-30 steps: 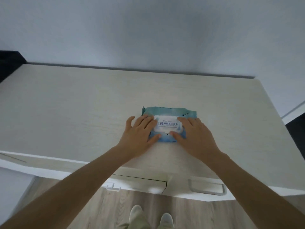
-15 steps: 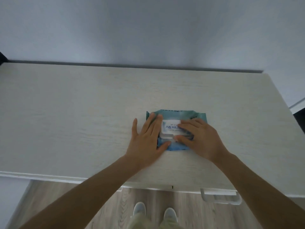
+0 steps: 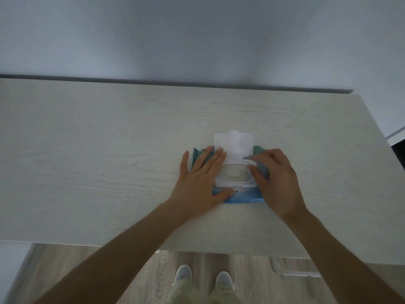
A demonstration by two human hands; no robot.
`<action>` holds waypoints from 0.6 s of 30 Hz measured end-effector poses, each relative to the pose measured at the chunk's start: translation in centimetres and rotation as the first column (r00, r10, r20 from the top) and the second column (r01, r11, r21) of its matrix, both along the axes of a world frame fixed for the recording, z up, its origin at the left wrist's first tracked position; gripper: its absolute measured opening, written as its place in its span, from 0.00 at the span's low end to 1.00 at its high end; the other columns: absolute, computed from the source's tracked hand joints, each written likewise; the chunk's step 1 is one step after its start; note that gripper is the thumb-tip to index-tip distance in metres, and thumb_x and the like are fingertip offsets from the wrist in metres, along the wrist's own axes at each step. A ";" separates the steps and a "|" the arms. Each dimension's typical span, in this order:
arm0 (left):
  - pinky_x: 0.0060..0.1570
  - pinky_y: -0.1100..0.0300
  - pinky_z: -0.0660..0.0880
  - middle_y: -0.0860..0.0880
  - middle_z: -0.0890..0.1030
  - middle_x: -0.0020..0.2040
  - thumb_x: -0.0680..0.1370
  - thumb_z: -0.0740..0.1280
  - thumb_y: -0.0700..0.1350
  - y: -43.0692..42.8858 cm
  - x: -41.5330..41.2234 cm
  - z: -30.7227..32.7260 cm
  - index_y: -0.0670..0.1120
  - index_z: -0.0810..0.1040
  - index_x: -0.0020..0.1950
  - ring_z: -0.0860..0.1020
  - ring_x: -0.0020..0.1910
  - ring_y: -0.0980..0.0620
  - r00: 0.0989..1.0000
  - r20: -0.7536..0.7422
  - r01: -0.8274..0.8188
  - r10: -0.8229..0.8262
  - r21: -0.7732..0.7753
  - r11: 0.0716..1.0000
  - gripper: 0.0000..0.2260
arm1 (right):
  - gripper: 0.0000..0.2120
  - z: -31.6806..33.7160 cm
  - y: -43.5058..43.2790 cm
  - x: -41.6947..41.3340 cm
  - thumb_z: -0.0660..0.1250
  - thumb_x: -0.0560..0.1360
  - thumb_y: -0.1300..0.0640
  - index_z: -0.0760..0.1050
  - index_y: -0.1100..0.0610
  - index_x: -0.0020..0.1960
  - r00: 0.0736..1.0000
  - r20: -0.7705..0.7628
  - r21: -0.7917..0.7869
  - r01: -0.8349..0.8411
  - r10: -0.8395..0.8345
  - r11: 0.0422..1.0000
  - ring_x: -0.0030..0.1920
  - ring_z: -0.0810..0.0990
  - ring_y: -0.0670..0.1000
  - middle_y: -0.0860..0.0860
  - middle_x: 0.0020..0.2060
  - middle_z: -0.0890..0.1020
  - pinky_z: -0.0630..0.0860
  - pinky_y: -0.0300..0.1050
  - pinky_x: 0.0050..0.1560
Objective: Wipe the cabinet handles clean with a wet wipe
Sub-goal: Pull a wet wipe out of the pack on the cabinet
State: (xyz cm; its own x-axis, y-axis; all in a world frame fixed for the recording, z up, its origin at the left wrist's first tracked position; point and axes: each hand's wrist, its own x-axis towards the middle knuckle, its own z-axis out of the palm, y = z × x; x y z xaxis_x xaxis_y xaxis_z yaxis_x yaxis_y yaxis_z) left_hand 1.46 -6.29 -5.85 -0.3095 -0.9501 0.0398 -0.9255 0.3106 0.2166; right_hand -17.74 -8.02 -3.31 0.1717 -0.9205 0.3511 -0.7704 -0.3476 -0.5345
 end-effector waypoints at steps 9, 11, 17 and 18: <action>0.70 0.48 0.29 0.52 0.52 0.78 0.73 0.48 0.70 0.1 0.0 -0.4 0.48 0.48 0.78 0.40 0.75 0.57 0.998 -0.060 -0.002 0.000 -0.029 1.000 0.40 | 0.10 -0.3 1.0 2.2 0.72 0.71 0.51 0.81 0.58 0.44 0.967 -0.120 0.170 0.241 -0.223 0.955 0.44 0.74 0.52 0.49 0.40 0.72 0.66 0.46 0.46; 0.70 0.47 0.29 0.53 0.51 0.78 0.73 0.47 0.70 0.1 0.0 -0.4 0.48 0.48 0.78 0.39 0.75 0.57 0.999 -0.046 0.005 -0.007 -0.033 0.999 0.40 | 0.12 0.4 0.5 2.9 0.70 0.71 0.46 0.80 0.54 0.44 0.947 -0.181 0.268 0.309 -0.267 0.913 0.50 0.72 0.50 0.47 0.43 0.69 0.61 0.45 0.50; 0.67 0.47 0.26 0.54 0.49 0.78 0.68 0.43 0.73 0.0 -0.4 -0.1 0.49 0.45 0.78 0.38 0.75 0.58 0.999 -0.041 -0.027 0.026 -0.013 1.000 0.44 | 0.08 0.8 -0.5 3.5 0.70 0.71 0.48 0.79 0.51 0.37 0.951 0.005 0.513 0.264 -0.310 0.817 0.50 0.75 0.49 0.48 0.43 0.77 0.67 0.45 0.54; 0.67 0.47 0.27 0.53 0.53 0.78 0.69 0.45 0.73 -0.1 -0.6 0.0 0.48 0.49 0.78 0.42 0.76 0.56 0.996 -0.070 -0.052 0.049 -0.037 0.998 0.44 | 0.07 1.2 -0.6 3.5 0.70 0.71 0.50 0.81 0.53 0.38 0.936 0.148 0.577 0.181 -0.319 0.797 0.46 0.78 0.49 0.49 0.40 0.80 0.71 0.41 0.49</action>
